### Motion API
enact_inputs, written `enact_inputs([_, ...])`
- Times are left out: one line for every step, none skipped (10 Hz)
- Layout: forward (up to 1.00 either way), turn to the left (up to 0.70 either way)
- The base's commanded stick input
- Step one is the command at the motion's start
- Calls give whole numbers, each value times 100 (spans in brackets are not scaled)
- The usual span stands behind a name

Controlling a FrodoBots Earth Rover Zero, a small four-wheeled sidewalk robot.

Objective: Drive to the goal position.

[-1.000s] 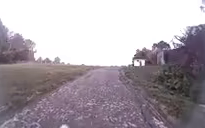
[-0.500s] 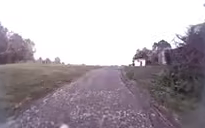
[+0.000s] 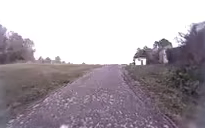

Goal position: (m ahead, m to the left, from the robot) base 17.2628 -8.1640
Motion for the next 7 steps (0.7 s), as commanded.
enact_inputs([70,0])
enact_inputs([70,0])
enact_inputs([70,0])
enact_inputs([70,0])
enact_inputs([70,0])
enact_inputs([70,0])
enact_inputs([70,0])
